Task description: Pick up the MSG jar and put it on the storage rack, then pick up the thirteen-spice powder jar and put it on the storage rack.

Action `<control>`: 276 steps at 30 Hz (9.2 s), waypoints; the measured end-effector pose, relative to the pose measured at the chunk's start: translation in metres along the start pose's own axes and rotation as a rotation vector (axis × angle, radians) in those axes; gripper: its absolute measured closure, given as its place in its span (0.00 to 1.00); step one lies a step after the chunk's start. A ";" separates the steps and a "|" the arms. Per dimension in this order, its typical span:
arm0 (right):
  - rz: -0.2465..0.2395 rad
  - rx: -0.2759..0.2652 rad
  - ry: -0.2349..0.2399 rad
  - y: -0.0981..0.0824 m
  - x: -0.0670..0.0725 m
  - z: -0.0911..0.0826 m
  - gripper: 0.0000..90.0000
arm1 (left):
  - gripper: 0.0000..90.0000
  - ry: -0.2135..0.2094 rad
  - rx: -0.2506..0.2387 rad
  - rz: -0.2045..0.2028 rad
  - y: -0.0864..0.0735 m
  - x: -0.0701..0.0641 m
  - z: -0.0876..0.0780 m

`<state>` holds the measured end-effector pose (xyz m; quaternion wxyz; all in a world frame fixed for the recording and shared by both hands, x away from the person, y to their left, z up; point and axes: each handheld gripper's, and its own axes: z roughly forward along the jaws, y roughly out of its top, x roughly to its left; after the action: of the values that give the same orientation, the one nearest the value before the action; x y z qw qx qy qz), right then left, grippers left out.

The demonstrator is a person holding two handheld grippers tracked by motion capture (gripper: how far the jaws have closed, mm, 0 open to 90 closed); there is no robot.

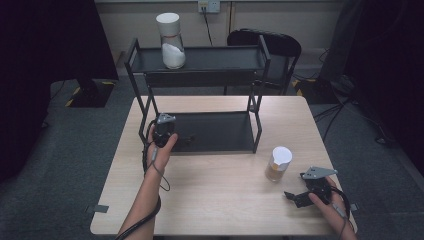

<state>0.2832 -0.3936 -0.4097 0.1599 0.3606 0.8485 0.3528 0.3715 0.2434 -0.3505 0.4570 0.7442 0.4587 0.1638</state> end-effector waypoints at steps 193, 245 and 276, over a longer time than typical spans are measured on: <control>-0.075 -0.182 0.164 0.110 0.023 0.038 0.34 | 0.00 -0.042 0.213 0.243 -0.117 -0.008 -0.056; -0.130 -0.189 0.178 0.259 0.028 0.078 0.33 | 0.00 -0.042 0.212 0.242 -0.117 -0.008 -0.056; -0.142 -0.221 0.135 0.329 0.016 0.025 0.34 | 0.00 -0.042 0.213 0.243 -0.117 -0.008 -0.056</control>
<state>0.4497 -0.2088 -0.1925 0.1658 0.2553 0.8366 0.4555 0.2674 0.2855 -0.4164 0.3617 0.8417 0.3706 0.1527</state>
